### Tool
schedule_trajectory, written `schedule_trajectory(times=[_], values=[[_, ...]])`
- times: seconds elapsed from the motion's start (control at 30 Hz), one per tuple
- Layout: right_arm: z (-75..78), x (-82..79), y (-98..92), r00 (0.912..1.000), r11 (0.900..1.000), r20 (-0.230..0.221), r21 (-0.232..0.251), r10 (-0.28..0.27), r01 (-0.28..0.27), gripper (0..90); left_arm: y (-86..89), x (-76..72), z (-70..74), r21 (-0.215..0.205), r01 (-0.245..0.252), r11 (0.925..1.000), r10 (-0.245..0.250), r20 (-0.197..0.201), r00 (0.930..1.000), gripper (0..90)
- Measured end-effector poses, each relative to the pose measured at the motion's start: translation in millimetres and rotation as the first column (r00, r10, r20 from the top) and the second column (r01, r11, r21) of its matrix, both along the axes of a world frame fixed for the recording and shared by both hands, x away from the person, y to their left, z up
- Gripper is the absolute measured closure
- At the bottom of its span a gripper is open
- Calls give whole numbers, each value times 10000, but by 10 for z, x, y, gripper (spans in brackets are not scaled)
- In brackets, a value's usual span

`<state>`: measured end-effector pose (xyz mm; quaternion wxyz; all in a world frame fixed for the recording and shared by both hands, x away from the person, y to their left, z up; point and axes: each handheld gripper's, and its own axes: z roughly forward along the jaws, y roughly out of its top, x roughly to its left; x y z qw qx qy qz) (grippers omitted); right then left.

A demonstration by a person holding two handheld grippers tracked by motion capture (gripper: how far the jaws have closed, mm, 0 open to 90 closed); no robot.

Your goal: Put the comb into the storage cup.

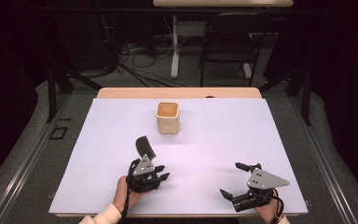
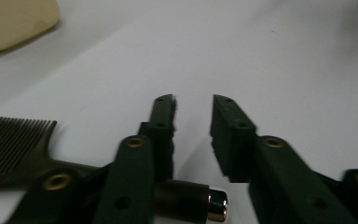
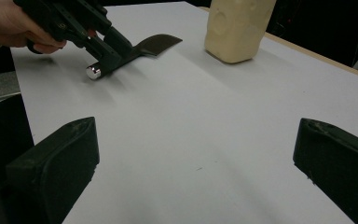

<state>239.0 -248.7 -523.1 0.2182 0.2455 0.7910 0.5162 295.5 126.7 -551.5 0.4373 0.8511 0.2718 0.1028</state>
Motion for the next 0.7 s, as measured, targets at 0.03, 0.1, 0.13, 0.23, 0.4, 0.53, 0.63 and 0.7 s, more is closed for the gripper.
schedule_trajectory(times=[0.03,0.1,0.13,0.23,0.4,0.53,0.63,0.7], values=[[0,0,0,10000,10000,0,0,0,0,0,0,0,0,0,0,10000,0,0,10000,759],[0,-4,-2,10000,10000,23,22,66,-66,0,13,13,-11,94,103,9999,-101,-306,9995,820],[-1,-3,-1,10000,10000,1,28,73,-73,0,11,14,-14,143,118,9998,-112,-402,9991,841],[1,-2,-2,10000,10000,32,26,76,-76,0,10,14,-21,232,198,9995,-184,-594,9981,892],[4,-11,2,9999,9999,57,32,114,-115,0,4,19,-48,504,-133,9986,182,-994,9949,900],[-1,-5,2,9999,9999,32,7,119,-120,0,15,16,-43,643,-79,9979,147,-1057,9943,900],[-2,-4,8,9999,9999,42,-2,103,-103,0,32,12,-41,731,17,9973,63,-1096,9940,900],[-5,-2,9,9999,9999,43,-81,103,-103,0,56,8,-39,794,68,9968,24,-1153,9933,900]])
